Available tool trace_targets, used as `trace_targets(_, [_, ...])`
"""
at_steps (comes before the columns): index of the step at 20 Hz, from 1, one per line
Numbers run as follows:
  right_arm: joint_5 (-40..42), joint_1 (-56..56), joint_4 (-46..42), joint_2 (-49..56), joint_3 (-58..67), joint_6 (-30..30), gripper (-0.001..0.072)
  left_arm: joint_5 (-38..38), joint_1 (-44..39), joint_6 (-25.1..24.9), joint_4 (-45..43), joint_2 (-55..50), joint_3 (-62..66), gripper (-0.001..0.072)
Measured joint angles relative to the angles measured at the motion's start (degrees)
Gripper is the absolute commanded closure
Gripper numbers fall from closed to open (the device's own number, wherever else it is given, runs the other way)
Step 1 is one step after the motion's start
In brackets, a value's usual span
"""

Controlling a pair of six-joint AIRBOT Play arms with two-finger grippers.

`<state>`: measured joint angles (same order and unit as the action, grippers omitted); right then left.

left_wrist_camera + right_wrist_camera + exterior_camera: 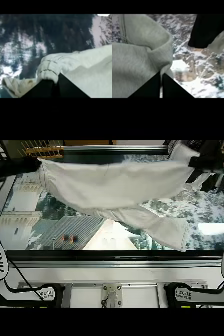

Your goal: Fold the clothes and pants, and hang the long-sleeved shirts on hangers.

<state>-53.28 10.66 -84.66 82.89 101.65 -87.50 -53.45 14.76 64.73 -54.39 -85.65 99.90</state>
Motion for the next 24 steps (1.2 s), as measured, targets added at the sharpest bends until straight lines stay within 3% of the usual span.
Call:
trace_targets(4, [-6.8, 0.1, -3.3, -12.7, -7.5, 2.5, 0.0687, -4.1, 3.5, -5.5, -2.0, 7.6, -7.4, 0.0680])
trace_targets(9, [-17.2, 0.1, -8.0, -33.5, -31.3, 3.1, 0.0684, -9.1, 12.2, -16.2, -2.9, 19.8, -33.4, 0.0680])
trace_targets(16, [-27.6, 0.1, -14.8, -53.0, -54.8, -3.3, 0.0668, -13.3, 21.5, -26.3, -3.6, 29.7, -56.2, 0.0678])
trace_targets(17, [-28.0, 0.1, -15.5, -53.9, -55.9, -4.1, 0.0562, -14.1, 21.5, -26.9, -4.4, 30.2, -57.3, 0.0481])
trace_targets(18, [-28.5, 0.1, -15.9, -54.5, -56.7, -4.7, 0.0311, -15.0, 21.3, -27.3, -5.4, 30.7, -58.0, 0.0126])
trace_targets(19, [-28.6, 0.1, -16.3, -54.8, -57.3, -5.5, 0.0133, -15.8, 20.8, -27.3, -6.4, 31.0, -58.2, 0.0026])
trace_targets(24, [-28.5, 0.1, -16.9, -54.0, -55.8, -6.9, 0.0129, -14.2, 17.6, -19.0, -8.7, 31.6, -52.1, 0.0027])
